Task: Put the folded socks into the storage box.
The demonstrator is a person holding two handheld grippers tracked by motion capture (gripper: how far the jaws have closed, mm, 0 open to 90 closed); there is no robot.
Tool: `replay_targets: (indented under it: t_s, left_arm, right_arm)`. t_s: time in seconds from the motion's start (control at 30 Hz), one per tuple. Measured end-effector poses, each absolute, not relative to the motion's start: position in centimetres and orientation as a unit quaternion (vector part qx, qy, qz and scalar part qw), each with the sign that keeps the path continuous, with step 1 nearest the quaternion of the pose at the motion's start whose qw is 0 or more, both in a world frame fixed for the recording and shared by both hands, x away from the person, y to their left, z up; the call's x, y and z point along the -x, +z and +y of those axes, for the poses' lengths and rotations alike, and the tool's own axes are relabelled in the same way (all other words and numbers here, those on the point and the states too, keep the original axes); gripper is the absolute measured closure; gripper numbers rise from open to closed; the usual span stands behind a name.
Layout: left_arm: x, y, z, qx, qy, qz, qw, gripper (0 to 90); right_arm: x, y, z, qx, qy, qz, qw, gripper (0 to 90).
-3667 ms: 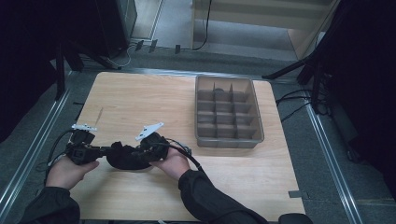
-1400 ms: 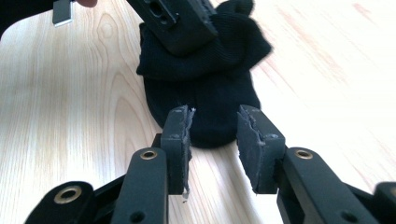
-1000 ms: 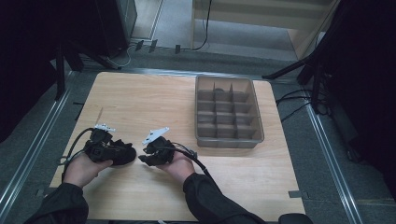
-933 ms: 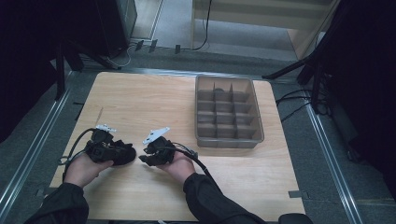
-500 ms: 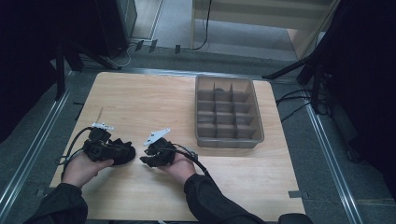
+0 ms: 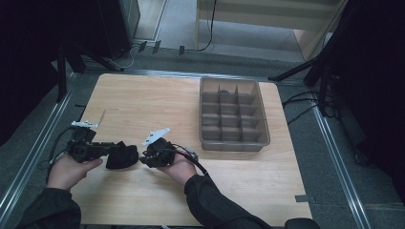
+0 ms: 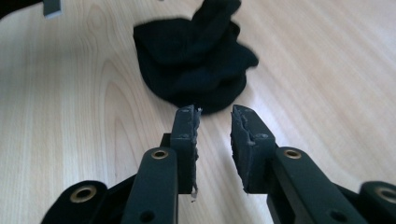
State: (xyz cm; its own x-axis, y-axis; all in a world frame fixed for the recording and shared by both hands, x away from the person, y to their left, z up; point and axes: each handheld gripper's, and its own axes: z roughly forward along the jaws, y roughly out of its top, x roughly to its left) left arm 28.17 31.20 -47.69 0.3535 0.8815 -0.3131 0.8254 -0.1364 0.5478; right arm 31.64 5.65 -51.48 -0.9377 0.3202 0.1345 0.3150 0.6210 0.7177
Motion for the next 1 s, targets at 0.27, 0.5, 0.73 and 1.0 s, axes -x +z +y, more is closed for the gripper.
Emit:
replay_targets:
  t_s: [0.27, 0.5, 0.73, 1.0]
  left_arm:
    - [-28.2, -48.9, 33.7, -0.743, 0.049, 0.589, 0.313, 63.8]
    - [-28.6, -50.7, 34.2, -0.750, 0.033, 0.592, 0.293, 65.3]
    - [-29.1, -51.8, 33.4, -0.757, 0.010, 0.584, 0.294, 66.5]
    - [-29.0, -51.5, 32.4, -0.761, -0.001, 0.566, 0.317, 66.8]
  right_arm:
    - [-32.1, -49.5, 7.7, -0.160, 0.414, 0.896, 0.006, 75.6]
    - [-32.8, -51.6, 9.1, -0.170, 0.375, 0.911, 0.003, 77.6]
    - [-32.8, -52.8, 9.3, -0.170, 0.368, 0.914, 0.002, 79.1]
    - [-32.8, -53.1, 9.4, -0.170, 0.362, 0.917, 0.003, 79.7]
